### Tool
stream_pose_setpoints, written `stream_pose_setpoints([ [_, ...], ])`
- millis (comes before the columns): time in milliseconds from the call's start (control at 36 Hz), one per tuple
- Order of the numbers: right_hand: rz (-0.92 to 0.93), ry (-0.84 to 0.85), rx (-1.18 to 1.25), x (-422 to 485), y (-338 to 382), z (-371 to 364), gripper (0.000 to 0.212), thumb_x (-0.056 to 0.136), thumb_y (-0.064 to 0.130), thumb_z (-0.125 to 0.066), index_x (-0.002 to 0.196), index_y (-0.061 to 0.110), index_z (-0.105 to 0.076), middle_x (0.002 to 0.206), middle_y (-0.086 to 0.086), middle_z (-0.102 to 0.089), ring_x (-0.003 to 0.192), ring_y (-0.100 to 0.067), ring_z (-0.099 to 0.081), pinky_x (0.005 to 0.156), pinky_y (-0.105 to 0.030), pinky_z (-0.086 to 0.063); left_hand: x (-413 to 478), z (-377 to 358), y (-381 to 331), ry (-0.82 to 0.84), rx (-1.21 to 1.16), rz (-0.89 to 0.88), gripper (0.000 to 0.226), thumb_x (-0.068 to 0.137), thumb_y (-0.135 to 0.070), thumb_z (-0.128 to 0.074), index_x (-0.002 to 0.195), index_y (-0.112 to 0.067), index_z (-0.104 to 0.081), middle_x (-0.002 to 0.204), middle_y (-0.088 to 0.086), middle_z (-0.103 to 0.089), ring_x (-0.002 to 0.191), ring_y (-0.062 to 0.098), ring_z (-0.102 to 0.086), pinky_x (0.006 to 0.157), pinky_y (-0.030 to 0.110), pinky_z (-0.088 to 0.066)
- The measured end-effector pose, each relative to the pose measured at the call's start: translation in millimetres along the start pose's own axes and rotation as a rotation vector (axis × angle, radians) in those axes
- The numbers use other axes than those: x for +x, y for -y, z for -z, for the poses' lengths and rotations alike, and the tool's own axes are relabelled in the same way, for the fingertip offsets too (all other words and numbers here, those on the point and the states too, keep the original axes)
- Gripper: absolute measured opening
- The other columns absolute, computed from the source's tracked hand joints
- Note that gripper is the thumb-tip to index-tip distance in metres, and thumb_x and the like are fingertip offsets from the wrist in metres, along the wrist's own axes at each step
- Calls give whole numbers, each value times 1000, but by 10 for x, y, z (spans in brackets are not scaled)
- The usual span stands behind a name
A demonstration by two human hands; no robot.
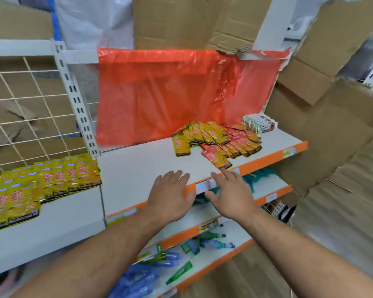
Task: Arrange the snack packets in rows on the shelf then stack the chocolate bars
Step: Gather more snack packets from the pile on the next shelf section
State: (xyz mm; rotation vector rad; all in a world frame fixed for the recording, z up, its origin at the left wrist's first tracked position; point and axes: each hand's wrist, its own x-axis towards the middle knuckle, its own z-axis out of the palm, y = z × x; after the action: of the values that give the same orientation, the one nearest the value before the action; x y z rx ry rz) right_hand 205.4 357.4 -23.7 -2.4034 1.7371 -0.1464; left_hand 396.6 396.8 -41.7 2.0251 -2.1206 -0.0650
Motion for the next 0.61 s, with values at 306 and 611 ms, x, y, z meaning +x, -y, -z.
stream_pose_setpoints([
  [306,-52,-13,51,326,-631,93,70,96,59,-47,156,31,-25,164,-1,-18,149,-27,-14,119,-45,-23,631,-145,-438,22,10,-60,63,96,-55,-34,151,-25,-34,158,0,-33,143,22,-29,116,38,-23],
  [611,-71,-28,20,1118,-988,106,66,94,58,-50,152,31,-35,161,-4,-28,148,-27,-21,118,-45,-27,1630,-405,-470,-8,14,-87,76,86,-62,-19,149,-26,-40,153,1,-42,139,24,-36,113,46,-30],
])
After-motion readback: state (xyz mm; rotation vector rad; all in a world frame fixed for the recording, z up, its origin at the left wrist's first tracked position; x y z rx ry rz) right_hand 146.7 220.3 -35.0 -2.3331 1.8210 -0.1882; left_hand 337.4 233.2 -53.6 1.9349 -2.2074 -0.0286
